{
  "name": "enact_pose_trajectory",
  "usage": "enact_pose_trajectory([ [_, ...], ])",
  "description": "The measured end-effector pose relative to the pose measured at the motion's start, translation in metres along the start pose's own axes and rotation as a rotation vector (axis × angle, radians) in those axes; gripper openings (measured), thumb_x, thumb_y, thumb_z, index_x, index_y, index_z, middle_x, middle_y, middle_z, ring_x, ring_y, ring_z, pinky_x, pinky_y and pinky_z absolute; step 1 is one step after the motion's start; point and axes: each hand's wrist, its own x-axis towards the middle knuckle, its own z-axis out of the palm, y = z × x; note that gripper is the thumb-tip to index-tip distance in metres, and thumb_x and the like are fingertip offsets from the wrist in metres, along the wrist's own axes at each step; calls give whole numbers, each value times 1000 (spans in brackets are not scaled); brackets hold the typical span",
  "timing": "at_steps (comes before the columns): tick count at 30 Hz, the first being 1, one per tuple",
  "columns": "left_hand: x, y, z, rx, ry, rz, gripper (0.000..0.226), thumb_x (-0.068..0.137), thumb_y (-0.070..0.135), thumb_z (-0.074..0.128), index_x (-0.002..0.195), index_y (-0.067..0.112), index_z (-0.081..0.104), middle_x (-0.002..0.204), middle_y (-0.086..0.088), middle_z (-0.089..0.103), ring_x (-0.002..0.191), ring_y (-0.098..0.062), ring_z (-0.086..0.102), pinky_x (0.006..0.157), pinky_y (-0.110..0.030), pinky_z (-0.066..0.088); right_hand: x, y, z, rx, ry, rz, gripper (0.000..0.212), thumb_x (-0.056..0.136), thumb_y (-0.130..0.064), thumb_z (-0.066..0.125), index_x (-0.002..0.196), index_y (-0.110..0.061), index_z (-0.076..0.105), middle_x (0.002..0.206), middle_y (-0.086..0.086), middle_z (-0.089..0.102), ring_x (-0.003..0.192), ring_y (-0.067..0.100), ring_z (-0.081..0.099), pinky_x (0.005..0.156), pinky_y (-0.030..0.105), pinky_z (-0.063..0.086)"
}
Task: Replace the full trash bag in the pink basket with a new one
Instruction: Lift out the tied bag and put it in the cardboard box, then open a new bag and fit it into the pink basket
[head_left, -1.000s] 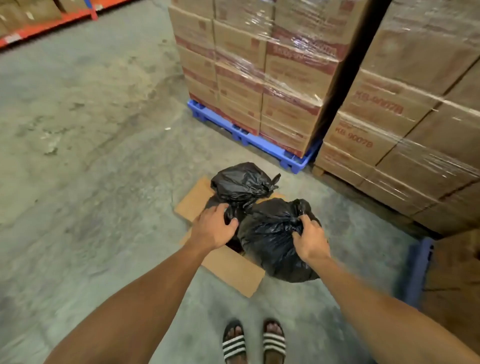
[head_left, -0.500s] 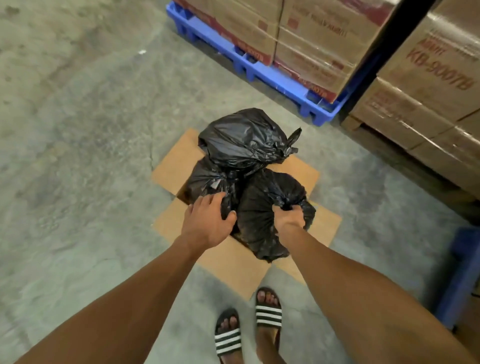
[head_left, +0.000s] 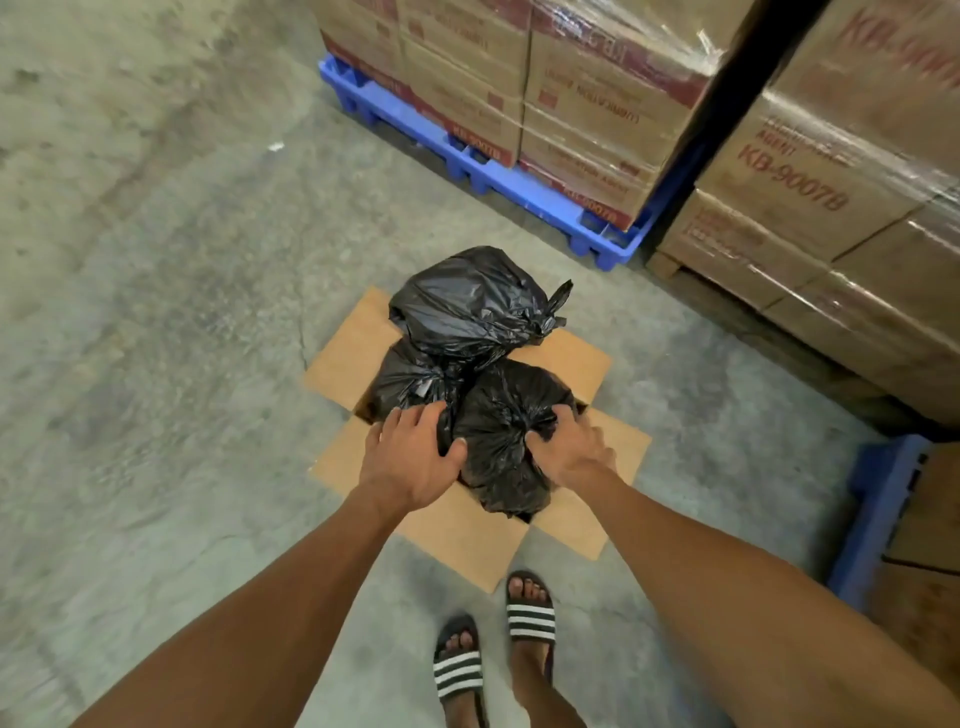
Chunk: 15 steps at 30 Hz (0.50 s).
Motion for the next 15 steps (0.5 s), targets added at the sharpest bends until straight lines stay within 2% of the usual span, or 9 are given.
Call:
enact_pose_trajectory([
  [3, -39, 14, -30, 32, -7, 43, 68, 89, 56, 40, 149, 26, 31, 152, -5, 42, 143, -30, 31, 117, -53, 24, -60, 9, -33, -94, 96, -90, 70, 89, -60, 38, 151, -29, 24, 156, 6, 31, 144, 32, 26, 113, 53, 27],
  [7, -83, 31, -66, 84, 20, 145, 67, 91, 56, 39, 151, 27, 28, 156, -3, 36, 147, -29, 24, 119, -51, 20, -136, 28, -67, -100, 223, -85, 70, 89, -64, 32, 150, -30, 25, 158, 6, 27, 146, 29, 21, 114, 53, 24],
  [11, -129, 50, -83, 160, 10, 297, 69, 91, 58, 36, 152, 27, 25, 159, -2, 32, 149, -28, 20, 121, -51, 16, -220, 51, -81, -21, 355, -7, 68, 89, -62, 35, 149, -31, 27, 159, 4, 27, 146, 28, 23, 113, 52, 26],
  [15, -187, 76, -89, 219, 13, 476, 69, 90, 58, 37, 151, 27, 27, 157, -1, 35, 147, -27, 24, 120, -51, 16, -308, 85, -69, 114, 474, 121, 67, 88, -60, 41, 148, -31, 31, 156, 4, 32, 142, 28, 29, 111, 51, 30],
])
